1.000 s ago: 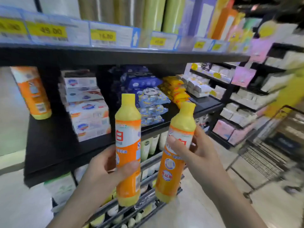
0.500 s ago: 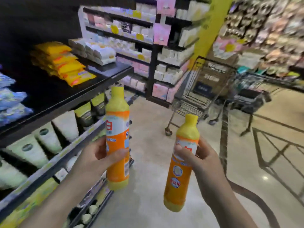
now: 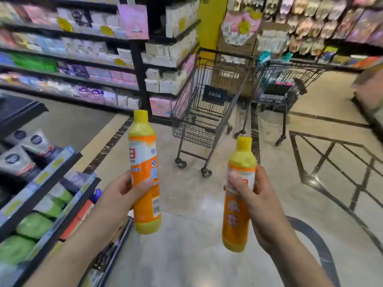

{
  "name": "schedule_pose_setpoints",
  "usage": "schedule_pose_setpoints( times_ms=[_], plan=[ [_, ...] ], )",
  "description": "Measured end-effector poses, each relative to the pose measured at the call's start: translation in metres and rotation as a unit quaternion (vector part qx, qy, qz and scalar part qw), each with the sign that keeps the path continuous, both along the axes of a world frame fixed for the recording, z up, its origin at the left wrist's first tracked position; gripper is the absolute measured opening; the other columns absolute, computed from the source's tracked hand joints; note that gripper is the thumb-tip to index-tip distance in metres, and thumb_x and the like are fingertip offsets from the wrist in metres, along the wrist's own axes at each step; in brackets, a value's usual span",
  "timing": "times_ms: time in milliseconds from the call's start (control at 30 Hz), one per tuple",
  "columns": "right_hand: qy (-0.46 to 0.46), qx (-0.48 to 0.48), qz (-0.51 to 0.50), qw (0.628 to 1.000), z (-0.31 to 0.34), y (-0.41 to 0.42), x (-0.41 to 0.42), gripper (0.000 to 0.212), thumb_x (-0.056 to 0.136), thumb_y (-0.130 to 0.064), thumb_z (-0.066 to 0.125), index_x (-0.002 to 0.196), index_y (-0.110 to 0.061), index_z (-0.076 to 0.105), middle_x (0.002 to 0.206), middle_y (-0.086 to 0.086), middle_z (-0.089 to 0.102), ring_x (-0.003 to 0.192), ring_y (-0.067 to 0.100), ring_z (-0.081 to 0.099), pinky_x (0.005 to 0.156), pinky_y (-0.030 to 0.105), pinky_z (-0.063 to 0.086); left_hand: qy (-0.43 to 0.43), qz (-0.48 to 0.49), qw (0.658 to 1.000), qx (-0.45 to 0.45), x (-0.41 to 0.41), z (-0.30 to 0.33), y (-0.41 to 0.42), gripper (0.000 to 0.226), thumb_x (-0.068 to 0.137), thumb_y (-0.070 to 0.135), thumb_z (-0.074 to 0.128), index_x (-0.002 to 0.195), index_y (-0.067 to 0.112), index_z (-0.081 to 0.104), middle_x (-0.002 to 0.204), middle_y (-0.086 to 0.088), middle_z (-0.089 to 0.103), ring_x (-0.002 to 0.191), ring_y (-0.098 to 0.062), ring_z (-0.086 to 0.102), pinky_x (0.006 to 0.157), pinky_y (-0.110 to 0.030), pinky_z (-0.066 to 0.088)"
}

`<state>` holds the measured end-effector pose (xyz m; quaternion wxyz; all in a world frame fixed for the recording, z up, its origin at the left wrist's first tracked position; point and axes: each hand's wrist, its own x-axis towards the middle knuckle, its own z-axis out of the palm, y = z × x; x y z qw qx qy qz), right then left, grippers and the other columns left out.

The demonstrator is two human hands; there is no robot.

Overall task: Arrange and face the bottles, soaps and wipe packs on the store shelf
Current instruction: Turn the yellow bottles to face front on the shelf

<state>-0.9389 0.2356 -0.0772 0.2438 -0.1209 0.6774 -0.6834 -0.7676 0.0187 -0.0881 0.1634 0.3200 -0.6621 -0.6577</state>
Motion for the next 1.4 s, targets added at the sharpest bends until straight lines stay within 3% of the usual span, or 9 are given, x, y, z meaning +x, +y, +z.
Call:
schedule_pose_setpoints(
  times_ms=[67,133,233,500,667,833,1067,1233,1400],
  plan=[
    [-0.001,0.007,-0.008,1.0,-0.004,-0.012,-0.029,0.05,0.072,-0.052,0.074,0.118,-0.037,0.061,0.102,-0.003,0.074,0.097,0.02,0.073,0.079,0.036,0.059,-0.022,-0.017,1.0,0.005,-0.034,-0.003,-0.012,0.095,0.04,0.083,0.083,0.119,0.035,0.066,0.108,0.011,0.078,0.098,-0.011,0.076,0.081,-0.033,0.061],
    [-0.035,0.0,-0.024,0.999,-0.012,-0.03,-0.06,0.046,0.074,-0.047,0.074,0.116,-0.031,0.064,0.102,0.002,0.075,0.095,0.024,0.074,0.076,0.036,0.06,-0.037,-0.026,0.999,0.01,-0.068,-0.009,-0.029,0.068,0.064,0.069,0.084,0.12,0.037,0.065,0.108,0.013,0.078,0.099,-0.011,0.075,0.088,-0.039,0.059],
    [-0.097,0.014,-0.06,0.993,-0.025,-0.067,-0.109,0.038,0.084,-0.041,0.074,0.118,-0.027,0.065,0.101,0.004,0.077,0.094,0.026,0.074,0.076,0.04,0.062,-0.052,-0.009,0.999,0.007,-0.122,-0.022,-0.064,0.044,0.072,0.047,0.074,0.114,0.041,0.061,0.099,0.016,0.078,0.093,-0.008,0.075,0.075,-0.027,0.057],
    [-0.18,0.034,-0.156,0.97,-0.04,-0.187,-0.243,0.035,0.088,-0.037,0.076,0.118,-0.023,0.065,0.101,0.009,0.076,0.088,0.029,0.074,0.073,0.042,0.061,-0.074,-0.011,0.996,0.05,-0.266,-0.037,-0.198,0.037,0.077,0.045,0.074,0.11,0.043,0.056,0.111,0.013,0.071,0.1,-0.011,0.071,0.071,-0.027,0.054],
    [-0.235,-0.009,-0.162,0.958,-0.05,-0.249,-0.316,0.038,0.088,-0.007,0.063,0.124,-0.016,0.059,0.107,0.017,0.071,0.088,0.033,0.069,0.075,0.045,0.059,-0.082,-0.022,0.995,0.049,-0.353,-0.038,-0.273,0.053,0.078,0.046,0.073,0.127,0.04,0.053,0.114,0.015,0.069,0.102,-0.009,0.069,0.073,-0.029,0.054],
    [-0.251,0.011,-0.154,0.956,-0.076,-0.307,-0.398,0.056,0.078,0.008,0.057,0.127,-0.019,0.056,0.119,0.022,0.067,0.101,0.038,0.068,0.076,0.049,0.061,-0.102,-0.041,0.992,0.063,-0.436,-0.059,-0.328,0.055,0.079,0.045,0.074,0.13,0.035,0.056,0.12,0.007,0.072,0.109,-0.017,0.071,0.089,-0.041,0.058],
    [-0.27,0.069,-0.108,0.954,-0.125,-0.384,-0.534,0.067,0.076,0.009,0.067,0.134,-0.022,0.053,0.119,0.015,0.068,0.103,0.036,0.066,0.083,0.05,0.06,-0.149,-0.086,0.982,0.073,-0.575,-0.101,-0.397,0.065,0.076,0.053,0.071,0.135,0.031,0.053,0.127,0.004,0.069,0.115,-0.019,0.069,0.103,-0.052,0.054],
    [-0.29,0.107,-0.102,0.946,-0.177,-0.452,-0.623,0.066,0.078,0.006,0.071,0.135,-0.022,0.052,0.117,0.015,0.069,0.097,0.033,0.069,0.073,0.043,0.059,-0.21,-0.108,0.969,0.072,-0.672,-0.146,-0.437,0.046,0.095,0.047,0.065,0.137,0.036,0.048,0.13,0.01,0.062,0.113,-0.019,0.066,0.092,-0.047,0.056],
    [-0.319,0.139,-0.123,0.93,-0.245,-0.51,-0.69,0.075,0.078,0.002,0.076,0.143,-0.022,0.048,0.11,0.008,0.07,0.089,0.026,0.071,0.064,0.034,0.054,-0.251,-0.117,0.956,0.095,-0.746,-0.216,-0.469,0.033,0.096,0.039,0.069,0.127,0.038,0.056,0.128,0.008,0.064,0.112,-0.015,0.066,0.096,-0.041,0.054]
  ],
)
